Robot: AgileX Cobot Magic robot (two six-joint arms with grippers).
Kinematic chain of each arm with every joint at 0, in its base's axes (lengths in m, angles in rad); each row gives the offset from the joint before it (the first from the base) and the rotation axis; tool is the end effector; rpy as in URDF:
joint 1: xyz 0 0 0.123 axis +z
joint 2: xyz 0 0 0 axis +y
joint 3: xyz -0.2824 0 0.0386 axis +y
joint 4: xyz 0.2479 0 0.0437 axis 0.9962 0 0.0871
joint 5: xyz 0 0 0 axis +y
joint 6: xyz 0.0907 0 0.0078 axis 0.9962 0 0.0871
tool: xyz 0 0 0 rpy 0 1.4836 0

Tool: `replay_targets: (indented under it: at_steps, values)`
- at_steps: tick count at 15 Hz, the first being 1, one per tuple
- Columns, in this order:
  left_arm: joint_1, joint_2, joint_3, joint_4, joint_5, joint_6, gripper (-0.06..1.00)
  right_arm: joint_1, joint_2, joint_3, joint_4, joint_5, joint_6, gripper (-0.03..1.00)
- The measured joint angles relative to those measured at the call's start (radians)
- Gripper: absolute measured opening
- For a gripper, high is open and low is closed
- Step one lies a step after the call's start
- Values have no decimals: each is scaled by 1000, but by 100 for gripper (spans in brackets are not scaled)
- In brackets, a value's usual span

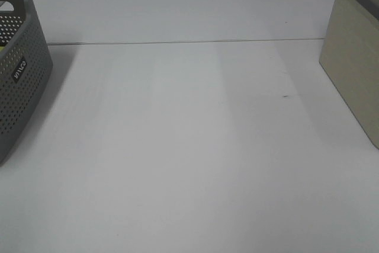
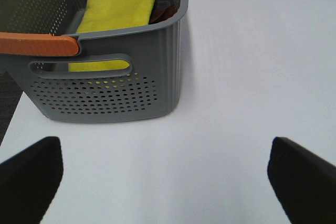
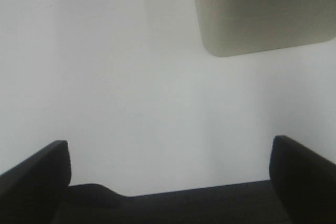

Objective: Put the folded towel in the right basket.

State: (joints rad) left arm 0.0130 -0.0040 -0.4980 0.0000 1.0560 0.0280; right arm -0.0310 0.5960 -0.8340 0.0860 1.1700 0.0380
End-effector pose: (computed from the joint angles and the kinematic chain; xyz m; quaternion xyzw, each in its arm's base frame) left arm -0.0050 -0.0001 0.2770 0.0064 0.8515 0.0107 0.5243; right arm 0.0790 0.0048 0.3465 0.0338 0.9334 0.0442 0.3546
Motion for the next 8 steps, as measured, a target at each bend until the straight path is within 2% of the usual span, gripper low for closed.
replay_targets:
  at_steps: [1,2,8]
  values:
    - [0,0,0,0,0,0,99,0,-201,68,2,17,0,97]
    - [0,0,0,0,0,0,99,0,-291,92,2,25,0,97]
    - [0,0,0,0,0,0,99,0,-590,210,-6,32,0,97]
